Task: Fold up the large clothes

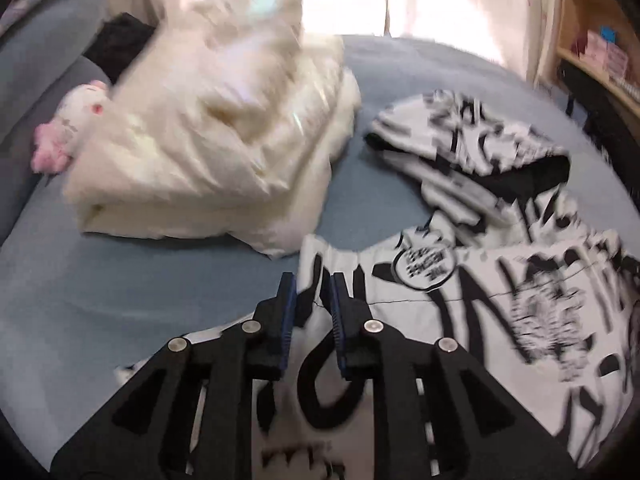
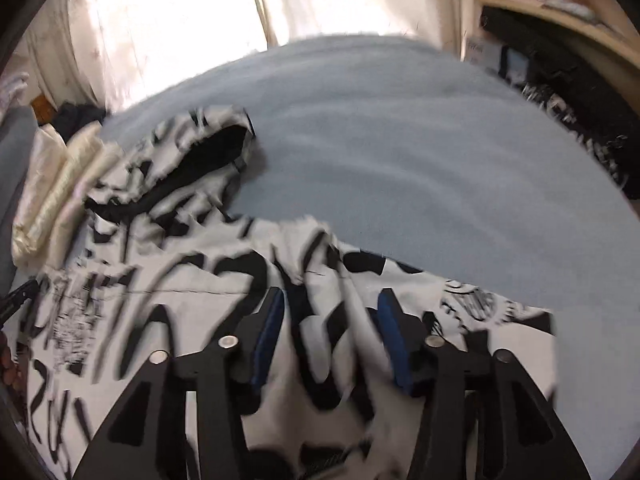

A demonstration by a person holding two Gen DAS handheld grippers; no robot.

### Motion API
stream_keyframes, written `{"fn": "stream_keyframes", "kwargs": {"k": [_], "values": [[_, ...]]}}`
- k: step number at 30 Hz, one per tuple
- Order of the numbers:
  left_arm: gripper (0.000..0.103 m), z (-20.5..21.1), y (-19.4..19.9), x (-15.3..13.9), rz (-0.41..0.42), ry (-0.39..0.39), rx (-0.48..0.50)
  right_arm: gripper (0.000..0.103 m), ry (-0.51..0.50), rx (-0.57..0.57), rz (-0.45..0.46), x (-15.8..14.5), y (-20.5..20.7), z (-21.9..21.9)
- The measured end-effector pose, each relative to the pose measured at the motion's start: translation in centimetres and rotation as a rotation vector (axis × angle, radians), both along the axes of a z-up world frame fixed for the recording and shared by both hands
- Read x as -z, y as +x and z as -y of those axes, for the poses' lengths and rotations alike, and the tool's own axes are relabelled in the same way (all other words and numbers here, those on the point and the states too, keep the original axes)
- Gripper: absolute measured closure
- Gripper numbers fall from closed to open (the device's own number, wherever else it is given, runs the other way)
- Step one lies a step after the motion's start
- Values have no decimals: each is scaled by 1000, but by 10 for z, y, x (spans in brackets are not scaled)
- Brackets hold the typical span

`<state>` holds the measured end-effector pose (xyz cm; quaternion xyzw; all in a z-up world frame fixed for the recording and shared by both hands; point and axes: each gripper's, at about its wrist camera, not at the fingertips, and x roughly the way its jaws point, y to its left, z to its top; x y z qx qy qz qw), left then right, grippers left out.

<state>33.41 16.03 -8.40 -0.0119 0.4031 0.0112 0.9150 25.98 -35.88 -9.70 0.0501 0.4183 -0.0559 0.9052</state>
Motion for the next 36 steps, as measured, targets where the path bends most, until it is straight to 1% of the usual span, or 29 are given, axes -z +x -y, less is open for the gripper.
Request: {"fn": "stream_keyframes", "kwargs": {"k": [2,3,5,6,8,9,10,12,14,15,16,17,18,19,20,21,22,23,26,27,30,32,34,36], "values": [[89,2,-17,-15,45,-29,-10,52,7,-50,52,-12,-15,-26],[89,7,-25,-19,57,-70,1,52,6,-80,73,-15,-21,-42],[89,17,-33,-18,37,-124,14,52,23,-150,70,-13,-23,-76],[89,25,-35,-13,16,-136,17,52,33,-184,55,-8,-20,-94],[89,38,-37,1,-16,-108,15,52,14,-209,10,8,-11,-117],[89,45,-31,14,-55,-80,-2,52,0,-203,-21,17,-5,-126],[89,45,-29,24,-76,-72,-16,52,-3,-190,-44,25,0,-125],[89,40,-23,39,-78,-84,-35,52,6,-151,-29,31,3,-111],[89,33,-21,41,-73,-118,-29,52,-36,-50,-29,32,1,-83],[89,29,-21,40,-71,-127,-30,52,-69,22,-32,33,-2,-61],[90,25,-21,39,-67,-122,-37,57,-69,60,-37,35,-5,-43],[95,21,-21,39,-65,-124,-42,64,-66,116,-50,37,-13,-19],[95,13,-22,38,-62,-121,-64,62,-70,172,-69,39,-19,-2],[95,4,-19,41,-65,-116,-93,60,16,196,-57,37,-29,16],[95,-7,-19,42,-72,-141,-118,59,86,214,-49,33,-37,26],[95,-17,-19,44,-80,-171,-130,60,82,234,-50,28,-44,29],[95,-27,-17,45,-90,-200,-146,59,54,240,-49,21,-51,25],[95,-31,-18,44,-94,-209,-151,60,56,219,-45,15,-59,19],[94,-29,-33,32,-99,-159,-159,60,124,128,-10,-1,-83,-8],[94,-26,-43,27,-93,-147,-157,60,143,91,2,-7,-95,-23],[94,-15,-84,12,-83,-158,-122,60,185,-38,18,-16,-126,-82],[94,-8,-110,6,-66,-161,-114,60,214,-117,9,-13,-144,-121],[94,-5,-144,4,-49,-156,-133,59,235,-190,-24,-2,-163,-162],[94,-7,-168,11,-55,-131,-179,59,205,-213,-68,17,-175,-188]]}}
